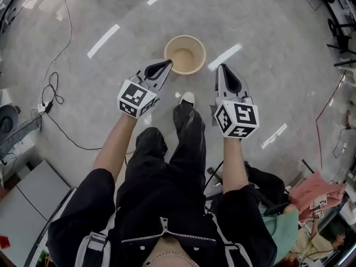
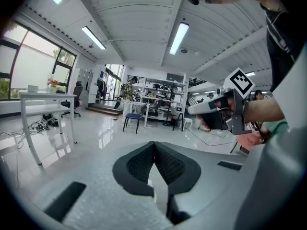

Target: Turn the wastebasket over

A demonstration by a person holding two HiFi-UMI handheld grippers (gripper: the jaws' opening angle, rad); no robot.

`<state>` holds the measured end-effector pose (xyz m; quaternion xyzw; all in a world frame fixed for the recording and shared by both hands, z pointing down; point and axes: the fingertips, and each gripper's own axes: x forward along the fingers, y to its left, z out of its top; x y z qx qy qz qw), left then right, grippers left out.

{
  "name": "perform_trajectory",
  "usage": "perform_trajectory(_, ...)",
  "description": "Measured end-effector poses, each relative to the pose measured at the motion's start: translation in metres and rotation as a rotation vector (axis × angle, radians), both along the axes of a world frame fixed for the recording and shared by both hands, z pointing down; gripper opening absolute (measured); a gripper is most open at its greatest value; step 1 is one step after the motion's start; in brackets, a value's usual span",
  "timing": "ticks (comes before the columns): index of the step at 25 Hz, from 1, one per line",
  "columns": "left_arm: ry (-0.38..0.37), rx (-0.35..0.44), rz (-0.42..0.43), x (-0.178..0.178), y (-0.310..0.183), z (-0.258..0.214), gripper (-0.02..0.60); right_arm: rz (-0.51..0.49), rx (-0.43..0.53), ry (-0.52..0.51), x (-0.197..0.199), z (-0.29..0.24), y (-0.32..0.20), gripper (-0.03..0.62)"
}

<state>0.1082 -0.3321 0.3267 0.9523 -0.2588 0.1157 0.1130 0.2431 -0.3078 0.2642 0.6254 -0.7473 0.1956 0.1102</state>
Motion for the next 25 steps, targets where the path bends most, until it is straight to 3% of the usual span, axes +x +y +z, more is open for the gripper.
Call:
perform_trajectory(9, 0.005, 0.064, 0.080, 0.017, -0.013, 0.164, 0.003, -0.007, 0.107, 0.021, 0.007, 0.138, -0.033, 0.012)
perform_trajectory(15, 0.007, 0.103, 0.104, 0.030, -0.015, 0.268, 0.003, -0.047, 0.152, 0.097, 0.013, 0.226, -0.041, 0.012)
perform_trajectory(21, 0.019, 0.164, 0.136, 0.036, -0.020, 0.332, 0.003, -0.130, 0.224, 0.147, 0.001, 0.278, -0.048, 0.012)
perform_trajectory(25, 0.032, 0.187, 0.162, 0.040, -0.020, 0.354, 0.003, -0.144, 0.207, 0.154, -0.009, 0.313, -0.051, 0.012)
